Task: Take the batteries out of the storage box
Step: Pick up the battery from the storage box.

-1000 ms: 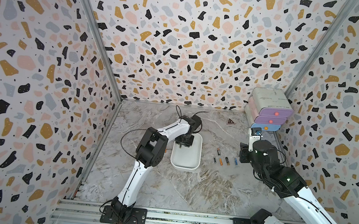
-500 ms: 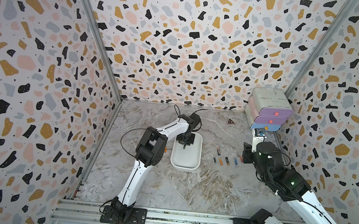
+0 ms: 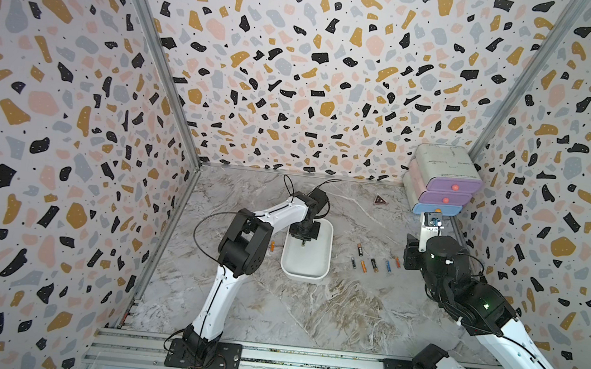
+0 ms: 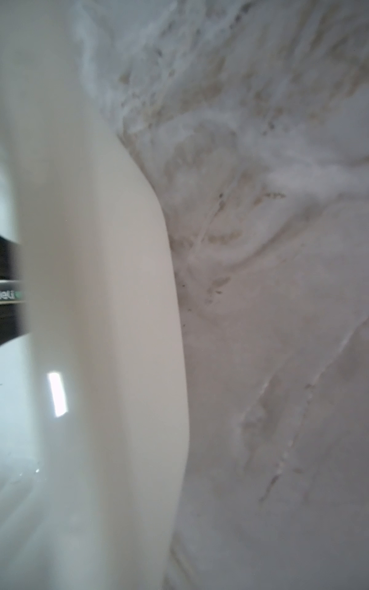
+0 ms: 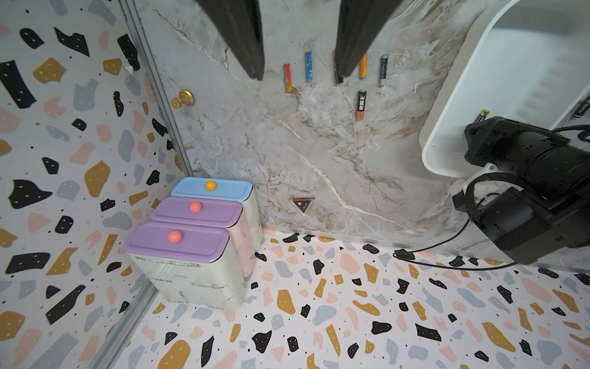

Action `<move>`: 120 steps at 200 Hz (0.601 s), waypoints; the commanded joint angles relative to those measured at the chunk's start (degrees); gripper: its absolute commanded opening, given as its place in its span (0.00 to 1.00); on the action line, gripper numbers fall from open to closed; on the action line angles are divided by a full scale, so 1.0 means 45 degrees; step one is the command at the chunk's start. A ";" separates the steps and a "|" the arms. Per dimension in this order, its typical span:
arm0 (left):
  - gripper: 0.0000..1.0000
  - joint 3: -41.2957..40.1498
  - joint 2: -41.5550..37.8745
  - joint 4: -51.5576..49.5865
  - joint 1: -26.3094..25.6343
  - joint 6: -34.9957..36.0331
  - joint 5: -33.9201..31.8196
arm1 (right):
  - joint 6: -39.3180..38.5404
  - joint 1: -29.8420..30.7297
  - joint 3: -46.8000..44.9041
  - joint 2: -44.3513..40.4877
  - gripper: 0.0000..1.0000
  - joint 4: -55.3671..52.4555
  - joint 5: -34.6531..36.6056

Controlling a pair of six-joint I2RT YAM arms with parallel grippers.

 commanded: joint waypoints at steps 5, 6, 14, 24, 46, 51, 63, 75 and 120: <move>0.10 -0.0755 0.1101 -0.0802 -0.0183 0.0007 0.1081 | -0.0201 -0.0025 -0.0101 -0.0203 0.42 0.0273 0.0456; 0.10 -0.0744 0.1097 -0.0806 -0.0183 0.0017 0.1084 | -0.0202 -0.0016 -0.0095 -0.0210 0.42 0.0257 0.0456; 0.08 -0.0681 0.1095 -0.0843 -0.0183 0.0027 0.1145 | -0.0225 -0.0017 -0.0090 -0.0216 0.42 0.0297 0.0437; 0.06 -0.0600 0.1009 -0.0865 -0.0183 0.0026 0.1140 | -0.0224 -0.0017 -0.0056 -0.0212 0.42 0.0283 0.0437; 0.00 -0.0407 0.0452 -0.1057 -0.0183 0.0081 0.1085 | -0.0310 -0.0009 -0.0058 -0.0184 0.42 0.0323 0.0486; 0.00 -0.0360 0.0226 -0.1083 -0.0183 0.0081 0.1077 | -0.0318 -0.0008 -0.0065 -0.0168 0.42 0.0355 0.0512; 0.00 -0.0157 -0.0429 -0.1312 -0.0183 0.0133 0.1029 | -0.0341 -0.0012 -0.0107 -0.0119 0.42 0.0445 0.0500; 0.00 0.0133 -0.1204 -0.1675 -0.0183 0.0246 0.1047 | -0.0340 -0.0007 -0.0158 0.0024 0.42 0.0531 0.0413; 0.00 0.1164 -0.4563 -0.3136 0.0070 0.0923 0.0171 | 0.0114 -0.0024 -0.0051 0.0904 0.43 0.0660 -0.0649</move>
